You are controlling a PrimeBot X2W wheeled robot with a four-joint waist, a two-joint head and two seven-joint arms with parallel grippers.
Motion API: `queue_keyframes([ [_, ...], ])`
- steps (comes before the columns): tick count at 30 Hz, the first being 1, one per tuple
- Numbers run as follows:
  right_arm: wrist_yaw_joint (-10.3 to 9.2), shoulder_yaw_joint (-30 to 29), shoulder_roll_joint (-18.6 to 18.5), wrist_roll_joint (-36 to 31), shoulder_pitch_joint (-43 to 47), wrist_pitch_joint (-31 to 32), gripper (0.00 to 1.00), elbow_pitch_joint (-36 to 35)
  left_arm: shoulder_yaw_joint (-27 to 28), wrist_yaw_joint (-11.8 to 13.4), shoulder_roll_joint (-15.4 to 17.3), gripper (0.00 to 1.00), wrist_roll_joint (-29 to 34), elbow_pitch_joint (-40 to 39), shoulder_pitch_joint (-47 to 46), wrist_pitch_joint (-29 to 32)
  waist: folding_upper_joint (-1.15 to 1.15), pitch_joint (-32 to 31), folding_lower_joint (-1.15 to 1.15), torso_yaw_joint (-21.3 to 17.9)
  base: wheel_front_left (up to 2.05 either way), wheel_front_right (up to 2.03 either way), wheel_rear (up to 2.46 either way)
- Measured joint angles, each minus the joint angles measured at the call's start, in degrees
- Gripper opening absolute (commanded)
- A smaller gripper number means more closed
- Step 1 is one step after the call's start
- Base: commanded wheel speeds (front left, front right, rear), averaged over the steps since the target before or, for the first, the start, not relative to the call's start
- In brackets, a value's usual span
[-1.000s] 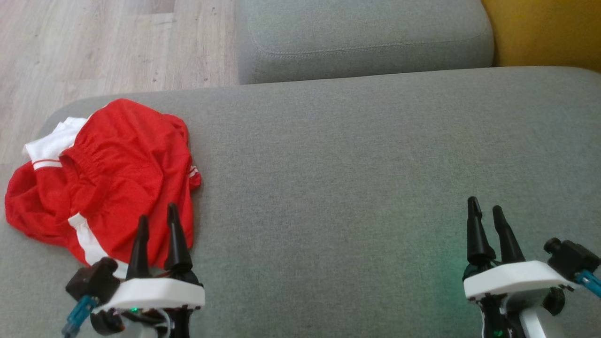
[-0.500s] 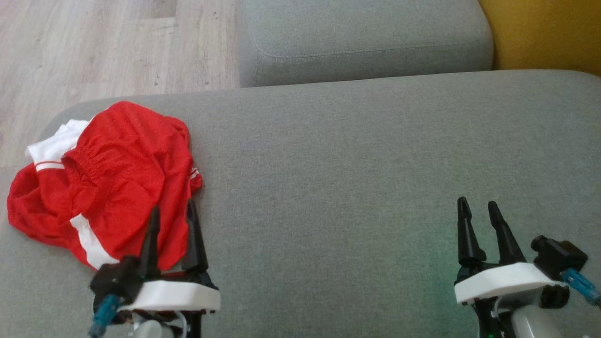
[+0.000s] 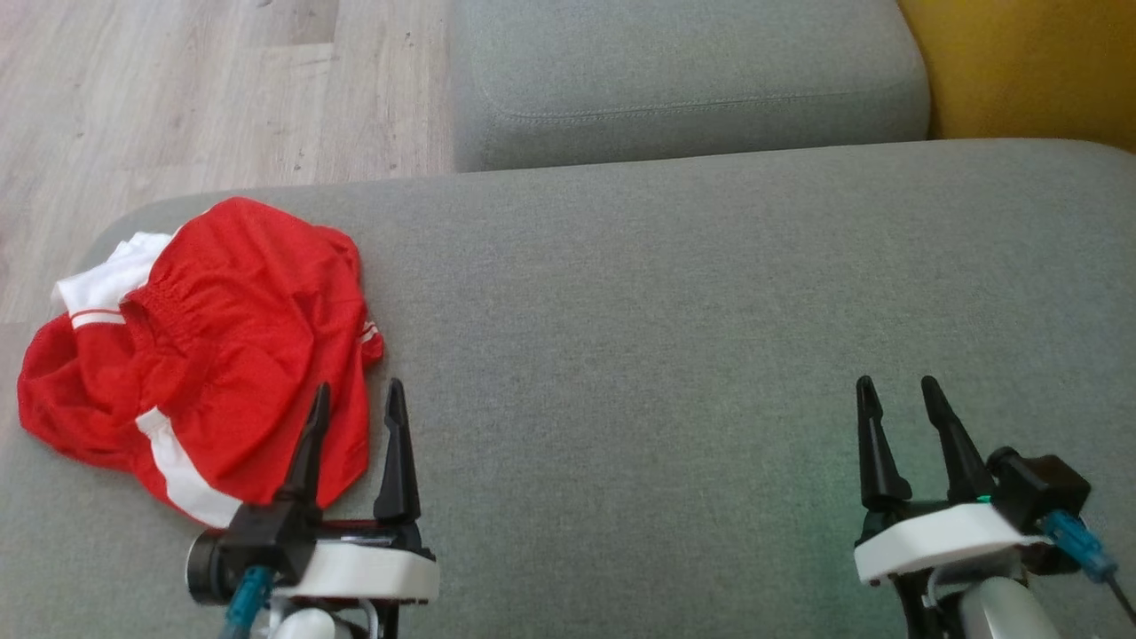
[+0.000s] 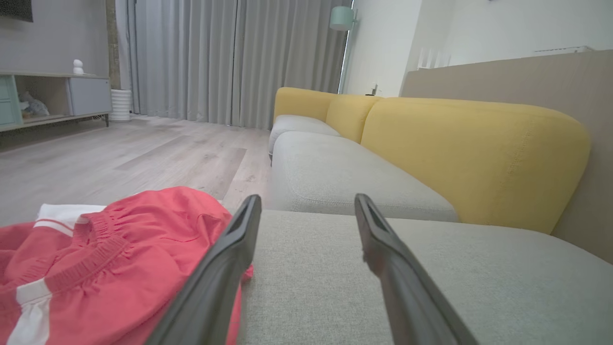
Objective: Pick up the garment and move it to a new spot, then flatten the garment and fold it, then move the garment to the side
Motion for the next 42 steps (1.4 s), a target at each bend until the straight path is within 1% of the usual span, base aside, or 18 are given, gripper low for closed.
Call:
queue_keyframes([
  [10,0.11,0.0,0.0,-7.1,0.0,-1.6,1.00,0.9,-0.6,1.6,0.1,1.00,5.4,1.3,0.0,-1.6,0.00,-0.3,0.00,0.0,0.00,0.00,0.00],
  [15,0.12,0.8,0.0,-9.6,0.0,-2.1,1.00,1.0,-1.3,2.4,0.1,1.00,7.6,1.5,0.0,-2.3,0.00,-0.3,0.00,0.0,0.00,0.00,0.00],
  [26,0.12,0.8,0.0,-9.9,0.0,-2.3,1.00,1.1,-1.5,2.4,0.1,1.00,7.8,2.2,0.0,-2.3,0.00,-0.3,0.00,0.4,0.00,0.00,0.00],
  [31,0.12,0.7,0.0,-9.9,0.0,-2.3,1.00,1.1,-1.4,2.9,0.1,1.00,7.8,2.8,0.0,-2.3,0.00,-0.2,0.00,0.8,0.00,0.00,0.00],
  [36,0.12,0.6,-0.1,-9.9,0.0,-2.3,1.00,1.0,-1.2,3.1,0.1,1.00,7.8,2.8,-0.5,-2.3,0.00,0.3,0.00,2.8,0.00,0.00,0.00],
  [42,0.12,0.2,-0.1,-9.9,0.0,-2.3,1.00,0.6,0.2,3.5,0.1,1.00,7.9,2.2,-1.5,-2.3,0.00,1.2,0.00,7.7,0.00,0.00,0.00],
])
